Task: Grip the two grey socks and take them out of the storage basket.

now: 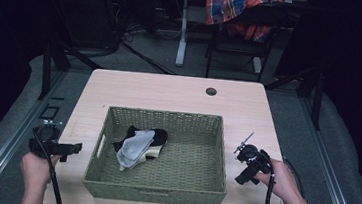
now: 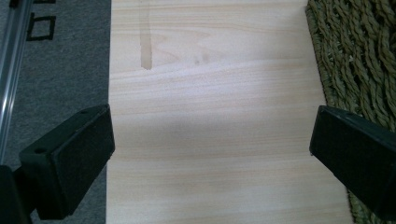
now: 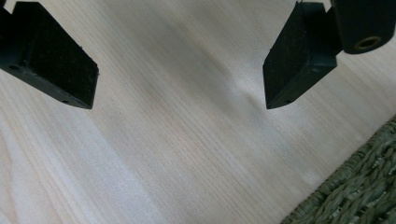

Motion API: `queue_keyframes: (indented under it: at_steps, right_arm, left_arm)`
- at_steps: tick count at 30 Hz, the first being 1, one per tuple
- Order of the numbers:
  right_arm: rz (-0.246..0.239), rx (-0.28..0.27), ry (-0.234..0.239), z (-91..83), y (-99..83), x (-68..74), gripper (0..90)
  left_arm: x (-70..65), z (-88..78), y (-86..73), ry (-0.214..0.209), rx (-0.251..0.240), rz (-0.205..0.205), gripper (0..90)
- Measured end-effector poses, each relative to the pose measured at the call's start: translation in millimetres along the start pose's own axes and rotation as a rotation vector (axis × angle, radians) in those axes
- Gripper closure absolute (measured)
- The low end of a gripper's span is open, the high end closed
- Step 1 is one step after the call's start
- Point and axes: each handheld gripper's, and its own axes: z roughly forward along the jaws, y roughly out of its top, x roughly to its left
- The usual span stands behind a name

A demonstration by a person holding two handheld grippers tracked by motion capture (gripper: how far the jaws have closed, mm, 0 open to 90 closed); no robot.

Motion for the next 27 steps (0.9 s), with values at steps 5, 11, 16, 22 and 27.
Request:
queue_keyframes:
  at_steps: [5, 11, 16, 22, 27]
  right_arm:
    - [-0.003, 0.006, -0.006, -1.2, 0.3, 1.2, 10.1]
    - [-0.008, 0.02, -0.004, 0.7, 1.6, 0.9, 10.1]
    - [-0.008, 0.015, -0.008, 0.3, 0.9, 0.9, 10.1]
    - [-0.011, 0.022, -0.013, -1.9, 1.1, 1.0, 10.1]
    - [-0.001, 0.028, -0.016, -2.0, 0.9, -1.2, 10.1]
  left_arm:
    - [-1.6, 1.8, 0.6, -0.007, 0.004, 0.0, 0.2]
    - [-2.3, -0.2, 2.5, -0.02, 0.003, 0.009, 0.2]
    - [-3.2, -1.9, 3.3, -0.014, -0.004, 0.011, 0.3]
    - [-2.9, -3.1, 3.7, -0.01, -0.008, 0.018, 0.3]
    - [-1.5, -2.8, 4.1, -0.005, -0.001, 0.017, 0.3]
